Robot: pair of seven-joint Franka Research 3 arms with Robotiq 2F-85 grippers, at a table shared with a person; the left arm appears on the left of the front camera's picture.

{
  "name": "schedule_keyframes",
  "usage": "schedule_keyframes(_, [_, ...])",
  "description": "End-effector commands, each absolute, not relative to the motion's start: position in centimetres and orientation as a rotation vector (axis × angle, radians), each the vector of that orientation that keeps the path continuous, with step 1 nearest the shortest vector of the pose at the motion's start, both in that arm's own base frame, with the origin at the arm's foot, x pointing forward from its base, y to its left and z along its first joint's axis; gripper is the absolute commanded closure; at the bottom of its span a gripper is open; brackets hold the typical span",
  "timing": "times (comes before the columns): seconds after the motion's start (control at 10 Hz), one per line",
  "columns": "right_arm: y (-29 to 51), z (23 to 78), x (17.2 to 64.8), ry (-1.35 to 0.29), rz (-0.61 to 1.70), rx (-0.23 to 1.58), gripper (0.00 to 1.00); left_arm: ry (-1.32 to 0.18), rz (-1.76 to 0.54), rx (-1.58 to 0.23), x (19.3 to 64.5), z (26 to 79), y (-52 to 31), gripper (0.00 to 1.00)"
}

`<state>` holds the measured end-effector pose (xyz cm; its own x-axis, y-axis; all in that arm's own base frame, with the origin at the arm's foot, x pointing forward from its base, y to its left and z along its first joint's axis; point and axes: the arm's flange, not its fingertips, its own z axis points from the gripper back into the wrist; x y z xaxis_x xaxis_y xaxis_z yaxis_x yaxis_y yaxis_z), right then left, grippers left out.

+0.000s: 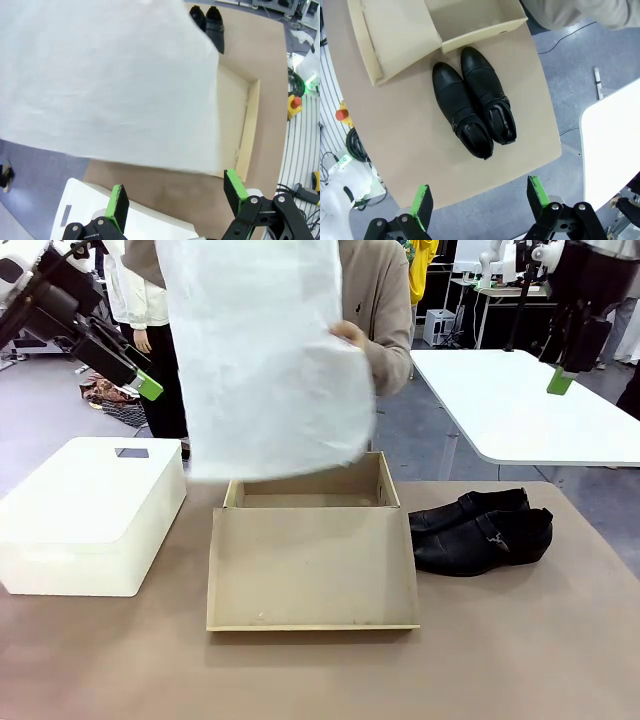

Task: Pack the shoes into the box.
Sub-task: Place one shoe of the Shoes into the Shoes Box.

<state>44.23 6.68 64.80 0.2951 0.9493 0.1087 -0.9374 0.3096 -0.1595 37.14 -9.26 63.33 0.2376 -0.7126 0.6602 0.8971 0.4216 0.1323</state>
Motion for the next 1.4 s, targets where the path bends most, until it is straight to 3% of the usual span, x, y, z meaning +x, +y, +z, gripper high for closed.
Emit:
schedule_keyframes(0.0, [5.3, 63.1, 47.1, -0.214, 1.332, -0.050, 0.00, -0.725, -1.122, -0.314, 37.2, 63.4, -9.2, 0.00])
schedule_keyframes(0.8, [2.4, 55.3, 52.2, -0.172, 1.490, -0.020, 0.00, -0.725, -1.122, -0.314, 37.2, 63.4, -9.2, 0.00])
schedule_keyframes(1.3, [2.6, 55.5, 51.7, -0.143, 1.475, -0.054, 0.00, -0.725, -1.122, -0.314, 37.2, 63.4, -9.2, 0.00])
